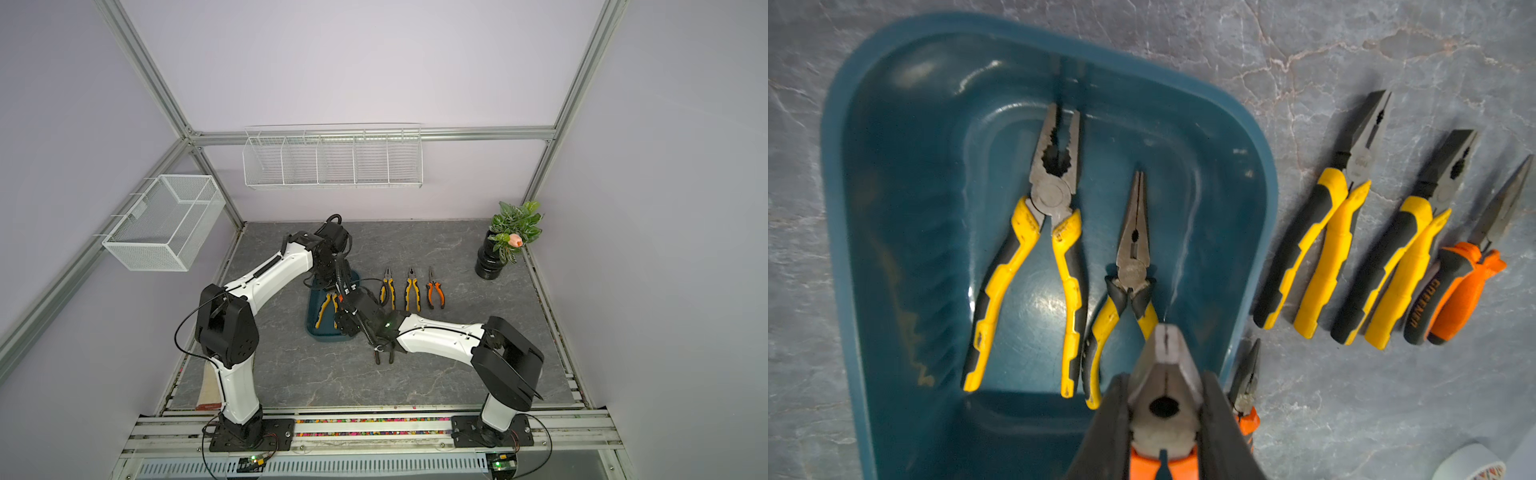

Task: Take the pliers out of the storage box
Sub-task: Pick up the pliers from the storage box.

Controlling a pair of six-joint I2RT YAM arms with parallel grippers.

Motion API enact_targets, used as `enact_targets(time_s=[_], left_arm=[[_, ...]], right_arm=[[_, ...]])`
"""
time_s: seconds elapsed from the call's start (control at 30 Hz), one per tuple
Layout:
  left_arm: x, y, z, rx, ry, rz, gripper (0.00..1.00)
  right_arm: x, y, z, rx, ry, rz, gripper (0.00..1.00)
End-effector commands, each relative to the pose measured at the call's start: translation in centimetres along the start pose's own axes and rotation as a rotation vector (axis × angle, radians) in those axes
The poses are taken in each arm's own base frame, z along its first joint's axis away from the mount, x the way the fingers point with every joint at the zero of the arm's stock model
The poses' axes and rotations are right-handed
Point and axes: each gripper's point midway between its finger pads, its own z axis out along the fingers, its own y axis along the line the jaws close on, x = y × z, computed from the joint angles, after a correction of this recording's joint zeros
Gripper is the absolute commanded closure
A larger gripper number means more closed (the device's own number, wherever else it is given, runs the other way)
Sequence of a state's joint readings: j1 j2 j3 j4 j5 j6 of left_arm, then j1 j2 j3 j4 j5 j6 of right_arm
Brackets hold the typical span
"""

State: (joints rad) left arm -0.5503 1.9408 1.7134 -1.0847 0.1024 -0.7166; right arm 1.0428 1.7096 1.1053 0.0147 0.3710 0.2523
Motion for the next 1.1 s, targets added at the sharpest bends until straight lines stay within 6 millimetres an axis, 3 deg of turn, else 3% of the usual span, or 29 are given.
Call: enact_targets(time_s=[0.0,0.27,0.5,0.87,1.0,1.07], left_arm=[[-0.2,-1.5,-2.3,0.065,0.000,-0.010,1.00],[-0.4,-1.7,-3.4,0.062,-0.004,0.008,1.00],[-0.3,-1.9,-3.4,0.073,-0.003,0.006,1.00],[-0.3,-2.7,-4.0,0.111,0.009,0.008,1.00],[-0.3,-2.6,-3.9,0.111,0.009,0.006,1.00],[-0.3,-2.6,-3.9,0.111,0.007,0.007,1.00]], right_arm=[[-0.2,-0.6,0.8,0.071,0.016,-0.035,0.16],[0.5,-1.6,2.6,0.155,0.061,-0.037,0.14],[1.0,-1.9,3.4,0.190,0.108,-0.053,0.18],[2.7,-2.5,3.6,0.204,0.119,-0.047,0.46],[2.8,-2.4,3.5,0.202,0.121,-0.046,0.64],[2.7,-2.5,3.4,0.203,0.120,-0.046,0.65]])
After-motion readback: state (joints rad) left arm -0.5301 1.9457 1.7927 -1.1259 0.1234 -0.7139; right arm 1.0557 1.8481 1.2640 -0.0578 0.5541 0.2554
